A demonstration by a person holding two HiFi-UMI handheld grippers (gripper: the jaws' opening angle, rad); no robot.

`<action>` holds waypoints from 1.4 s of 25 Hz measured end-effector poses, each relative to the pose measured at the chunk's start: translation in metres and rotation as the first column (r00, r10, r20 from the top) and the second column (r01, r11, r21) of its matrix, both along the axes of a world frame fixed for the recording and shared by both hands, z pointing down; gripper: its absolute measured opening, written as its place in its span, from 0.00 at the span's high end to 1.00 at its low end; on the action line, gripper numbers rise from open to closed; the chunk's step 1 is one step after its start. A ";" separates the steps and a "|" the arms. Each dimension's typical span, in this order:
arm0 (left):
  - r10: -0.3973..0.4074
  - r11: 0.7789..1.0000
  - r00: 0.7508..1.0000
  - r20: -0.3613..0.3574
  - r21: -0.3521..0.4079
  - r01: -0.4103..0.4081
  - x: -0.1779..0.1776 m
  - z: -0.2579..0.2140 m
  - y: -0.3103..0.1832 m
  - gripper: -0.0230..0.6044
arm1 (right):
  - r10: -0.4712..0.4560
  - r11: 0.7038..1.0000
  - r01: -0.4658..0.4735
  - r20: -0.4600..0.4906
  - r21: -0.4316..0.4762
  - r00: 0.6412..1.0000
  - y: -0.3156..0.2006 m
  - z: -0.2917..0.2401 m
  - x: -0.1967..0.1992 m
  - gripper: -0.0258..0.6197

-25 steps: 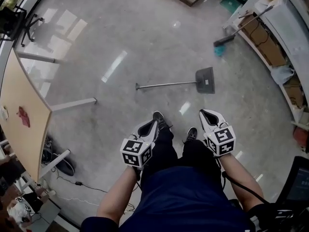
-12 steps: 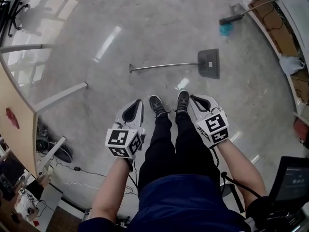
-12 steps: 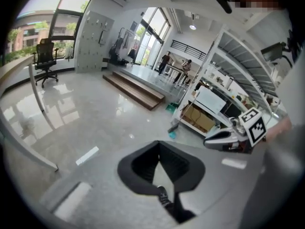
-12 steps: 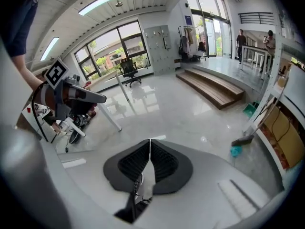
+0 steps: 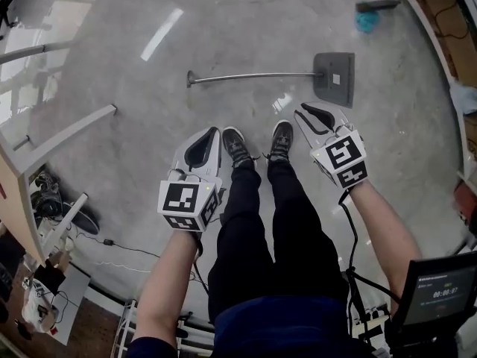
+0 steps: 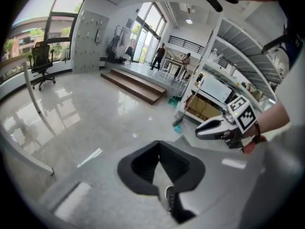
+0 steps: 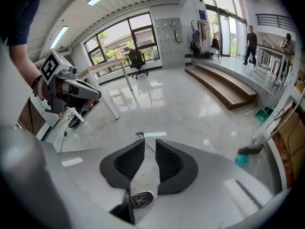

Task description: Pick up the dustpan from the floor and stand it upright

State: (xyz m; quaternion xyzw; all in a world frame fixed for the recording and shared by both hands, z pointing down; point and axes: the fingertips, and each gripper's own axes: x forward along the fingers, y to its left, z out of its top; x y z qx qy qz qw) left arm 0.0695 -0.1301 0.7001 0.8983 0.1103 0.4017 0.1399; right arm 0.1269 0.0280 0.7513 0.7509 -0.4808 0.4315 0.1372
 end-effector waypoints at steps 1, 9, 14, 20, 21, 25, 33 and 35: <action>0.014 1.000 1.000 0.000 0.011 -0.014 0.001 0.010 -0.001 0.96 | 0.002 1.000 -0.002 0.001 -0.002 1.000 0.001 0.009 0.003 0.83; 0.120 0.992 0.993 0.011 0.048 -0.120 -0.004 0.095 0.001 0.91 | 0.002 1.000 -0.002 0.006 -0.014 1.000 0.012 0.085 0.004 0.81; 0.132 0.990 0.991 0.012 0.057 -0.132 -0.002 0.136 -0.004 0.91 | 0.015 1.000 -0.015 0.009 -0.026 1.000 0.024 0.128 0.012 0.81; 0.172 0.981 0.985 0.021 0.083 -0.173 0.008 0.190 -0.014 0.90 | 0.012 0.999 -0.012 0.002 -0.029 1.000 0.033 0.173 0.019 0.81; 0.180 0.980 0.983 0.020 0.086 -0.181 0.010 0.197 -0.015 0.90 | 0.009 0.999 -0.009 0.001 -0.032 1.000 0.034 0.181 0.020 0.81; 0.218 0.971 0.976 0.017 0.093 -0.219 0.021 0.222 -0.013 0.87 | 0.002 0.999 -0.002 0.006 -0.042 1.000 0.037 0.205 0.027 0.81; 0.297 0.950 0.955 0.027 0.093 -0.298 0.040 0.300 -0.013 0.86 | -0.023 0.999 0.023 0.011 -0.044 1.000 0.026 0.282 0.046 0.80; 0.314 0.945 0.949 0.032 0.088 -0.316 0.039 0.300 -0.013 0.86 | -0.037 0.998 0.037 0.011 -0.047 0.999 0.022 0.279 0.047 0.80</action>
